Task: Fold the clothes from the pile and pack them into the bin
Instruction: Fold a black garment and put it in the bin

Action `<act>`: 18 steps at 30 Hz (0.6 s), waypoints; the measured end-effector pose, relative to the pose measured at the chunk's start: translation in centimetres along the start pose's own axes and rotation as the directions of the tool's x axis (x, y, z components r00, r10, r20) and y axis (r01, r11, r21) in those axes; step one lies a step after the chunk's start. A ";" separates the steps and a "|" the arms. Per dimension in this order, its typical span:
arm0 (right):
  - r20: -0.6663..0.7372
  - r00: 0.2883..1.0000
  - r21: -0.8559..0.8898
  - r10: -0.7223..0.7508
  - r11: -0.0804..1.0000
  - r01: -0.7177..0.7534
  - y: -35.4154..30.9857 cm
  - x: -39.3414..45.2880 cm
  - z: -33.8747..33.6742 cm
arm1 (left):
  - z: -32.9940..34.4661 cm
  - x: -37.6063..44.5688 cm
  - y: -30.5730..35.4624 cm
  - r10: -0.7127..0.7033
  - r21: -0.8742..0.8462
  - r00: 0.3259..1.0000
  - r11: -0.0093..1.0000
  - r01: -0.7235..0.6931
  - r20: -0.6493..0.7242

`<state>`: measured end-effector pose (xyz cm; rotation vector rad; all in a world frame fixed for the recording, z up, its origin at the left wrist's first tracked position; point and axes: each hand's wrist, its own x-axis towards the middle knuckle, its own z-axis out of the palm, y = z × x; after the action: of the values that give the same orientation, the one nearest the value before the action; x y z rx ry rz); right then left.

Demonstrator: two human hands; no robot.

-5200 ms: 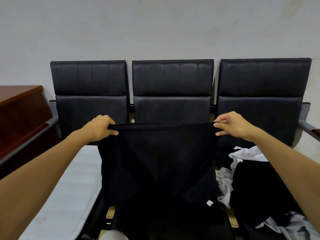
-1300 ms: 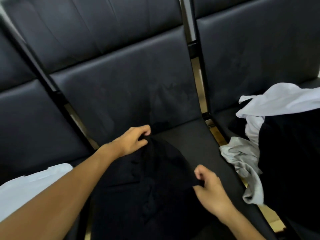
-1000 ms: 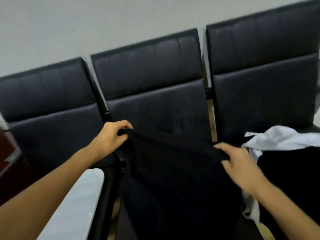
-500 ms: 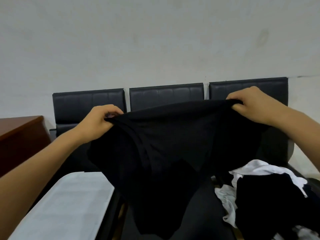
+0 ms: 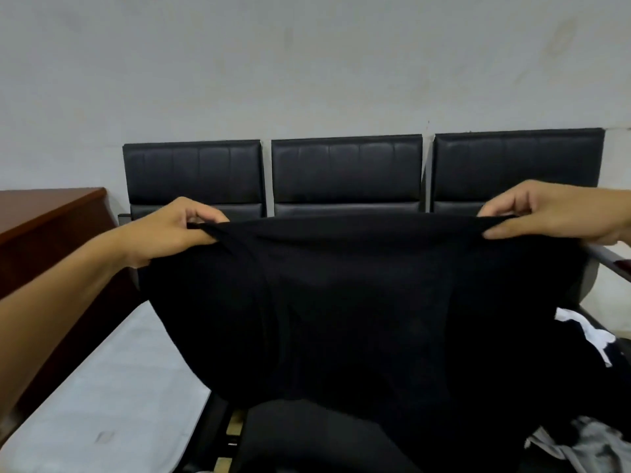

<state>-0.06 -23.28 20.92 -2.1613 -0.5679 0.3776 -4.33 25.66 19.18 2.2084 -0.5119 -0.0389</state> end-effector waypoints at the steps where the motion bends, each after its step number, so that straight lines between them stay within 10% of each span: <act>1: 0.063 0.997 0.036 0.037 0.999 -0.039 1.0 0.6 0.2 | 0.2 0.4 -1.1 -0.043 -0.062 0.998 0.997 0.046 0.042; 5: 0.156 0.968 0.047 0.198 0.977 -0.208 5.7 4.8 2.0 | 2.0 3.7 -6.9 -0.258 -0.166 0.938 0.940 0.299 0.230; 8: 0.062 0.957 -0.352 0.283 0.903 -0.245 11.6 10.2 4.8 | 5.5 7.4 -13.4 -0.444 -0.009 0.845 0.884 0.467 0.299; 18: -0.185 0.930 -0.668 0.316 0.654 -0.355 29.5 20.9 11.1 | 15.5 16.6 -31.7 -0.424 0.569 0.904 0.757 0.321 0.055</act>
<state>20.48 -20.93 -10.76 -3.0276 -0.2817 0.3318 18.81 25.68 -12.23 2.8723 -0.1677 -0.3513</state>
